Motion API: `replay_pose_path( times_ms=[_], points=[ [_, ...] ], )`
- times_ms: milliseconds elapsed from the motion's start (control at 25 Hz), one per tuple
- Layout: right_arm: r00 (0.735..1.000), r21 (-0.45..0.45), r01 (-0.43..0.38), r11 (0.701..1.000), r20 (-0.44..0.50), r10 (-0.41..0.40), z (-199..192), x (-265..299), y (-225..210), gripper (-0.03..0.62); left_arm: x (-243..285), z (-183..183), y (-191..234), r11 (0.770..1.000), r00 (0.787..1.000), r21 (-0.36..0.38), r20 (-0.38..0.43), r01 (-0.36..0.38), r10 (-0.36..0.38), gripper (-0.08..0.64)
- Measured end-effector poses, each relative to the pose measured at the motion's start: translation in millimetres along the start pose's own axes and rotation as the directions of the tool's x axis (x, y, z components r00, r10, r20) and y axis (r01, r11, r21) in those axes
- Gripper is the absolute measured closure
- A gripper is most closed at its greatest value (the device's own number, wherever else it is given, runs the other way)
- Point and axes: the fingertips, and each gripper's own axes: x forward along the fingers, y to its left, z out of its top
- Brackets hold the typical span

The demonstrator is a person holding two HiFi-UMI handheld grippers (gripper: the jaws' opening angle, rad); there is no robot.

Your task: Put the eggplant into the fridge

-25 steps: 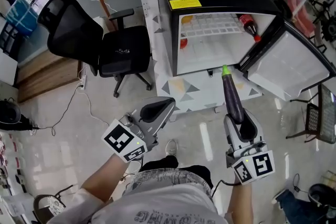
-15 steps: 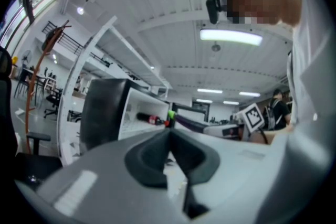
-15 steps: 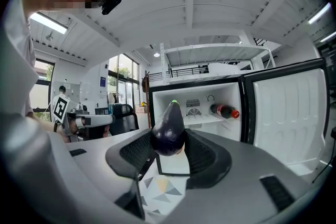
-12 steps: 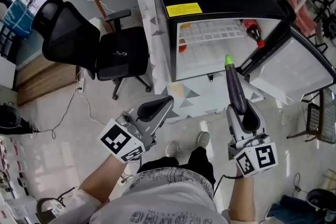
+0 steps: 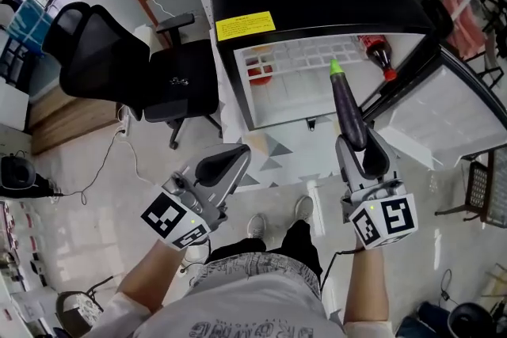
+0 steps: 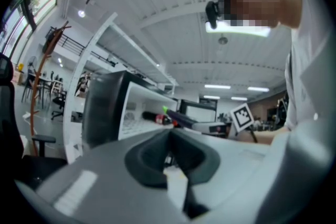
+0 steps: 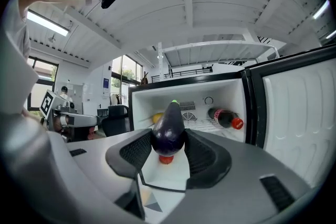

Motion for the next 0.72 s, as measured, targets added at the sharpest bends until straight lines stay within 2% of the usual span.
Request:
replay_pose_path(
  times_ms=[400, 720],
  points=[
    [0.996, -0.033, -0.086, 0.996, -0.018, 0.086, 4.2, 59.9, -48.7, 0.400, 48.6, 1.9, 10.1, 0.994, 0.994, -0.012, -0.019, -0.110, 0.110, 0.552],
    [0.994, -0.085, -0.111, 0.990, -0.015, 0.110, 12.1, 112.7, -70.1, 0.400, 71.4, -1.0, 18.1, 0.983, 0.983, -0.021, -0.041, -0.181, 0.180, 0.552]
  ],
)
